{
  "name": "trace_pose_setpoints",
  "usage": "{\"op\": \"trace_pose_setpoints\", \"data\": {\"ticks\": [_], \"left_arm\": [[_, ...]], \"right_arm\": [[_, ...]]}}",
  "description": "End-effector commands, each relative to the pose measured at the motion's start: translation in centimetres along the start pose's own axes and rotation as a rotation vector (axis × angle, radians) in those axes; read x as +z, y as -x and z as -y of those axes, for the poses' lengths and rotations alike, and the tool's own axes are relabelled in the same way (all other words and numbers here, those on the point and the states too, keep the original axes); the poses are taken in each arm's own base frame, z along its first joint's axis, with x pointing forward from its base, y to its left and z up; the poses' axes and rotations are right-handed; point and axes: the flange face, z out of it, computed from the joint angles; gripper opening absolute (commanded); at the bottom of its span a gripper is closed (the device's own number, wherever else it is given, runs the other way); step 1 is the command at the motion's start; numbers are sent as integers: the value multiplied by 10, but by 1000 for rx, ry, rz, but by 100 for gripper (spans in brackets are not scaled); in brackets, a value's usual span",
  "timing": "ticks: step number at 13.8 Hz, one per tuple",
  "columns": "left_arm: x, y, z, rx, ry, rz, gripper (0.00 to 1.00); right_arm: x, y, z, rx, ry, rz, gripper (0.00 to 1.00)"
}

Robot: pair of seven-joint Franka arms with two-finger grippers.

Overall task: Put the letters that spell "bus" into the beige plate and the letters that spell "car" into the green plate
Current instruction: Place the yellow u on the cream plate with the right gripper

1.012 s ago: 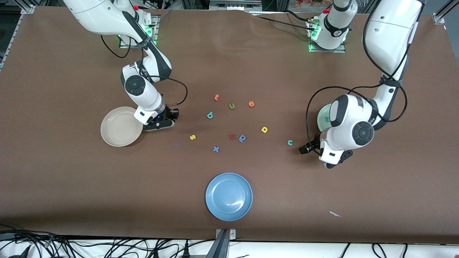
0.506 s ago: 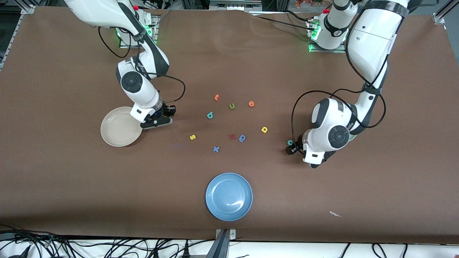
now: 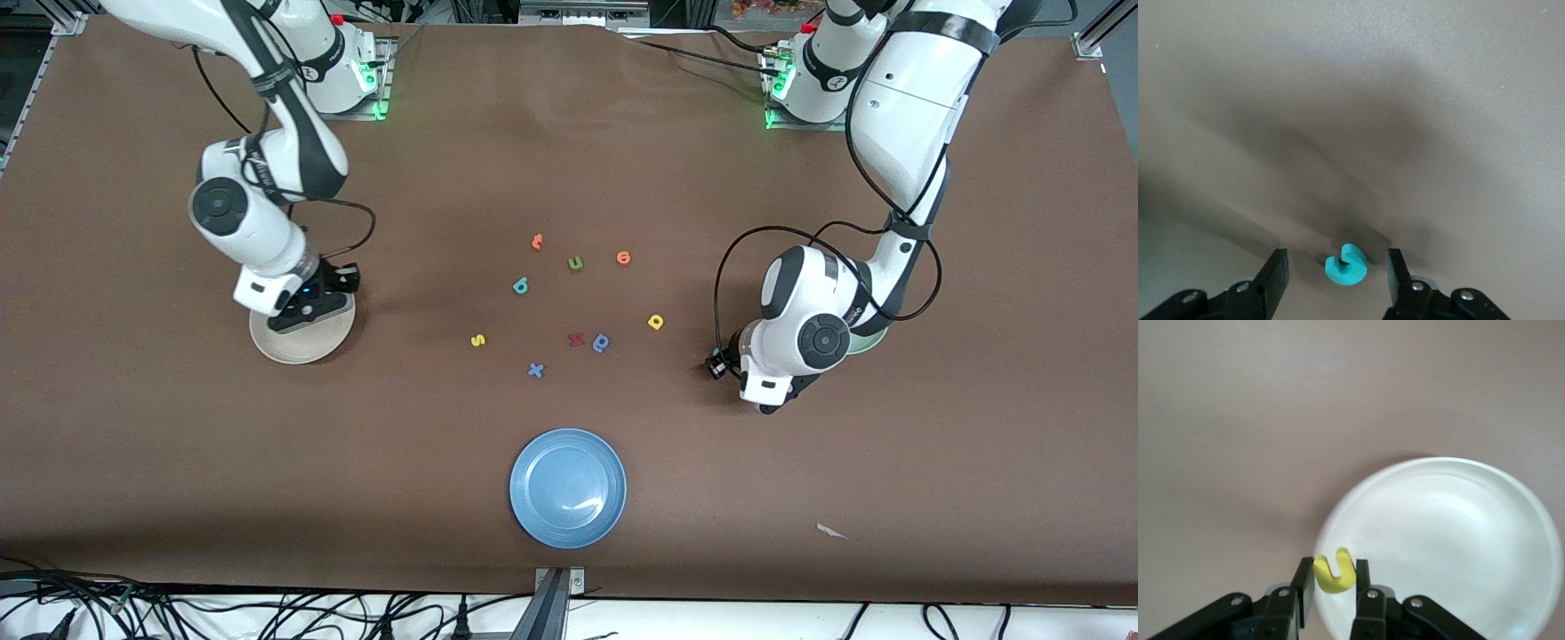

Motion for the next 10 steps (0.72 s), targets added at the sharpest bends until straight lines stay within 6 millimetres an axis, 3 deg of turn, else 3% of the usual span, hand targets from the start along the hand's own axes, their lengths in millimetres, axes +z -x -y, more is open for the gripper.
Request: {"op": "trace_pose_setpoints", "data": {"ticks": [1,4,5,6,7,10], "left_arm": [[4,-5,-7,-42,32,-13,67],[4,-5,-7,-48,33,-12,58],[4,-4,-8,-56,32,-12,56],[4,-4,-8,-61,32,-12,55],[5,-3,-9,-60,32,-12,55],[5,-1,-9,-67,25,-7,57]], "right_arm": [[0,18,-37,-90,31,18,16],[8,34,-77,-145,73,37,20],[10,35,-83,-144,80,33,40],[13,36,-85,-141,78,36,49],[14,37,-86,-137,78,37,65],[14,37,-85,-118,73,39,71]]}}
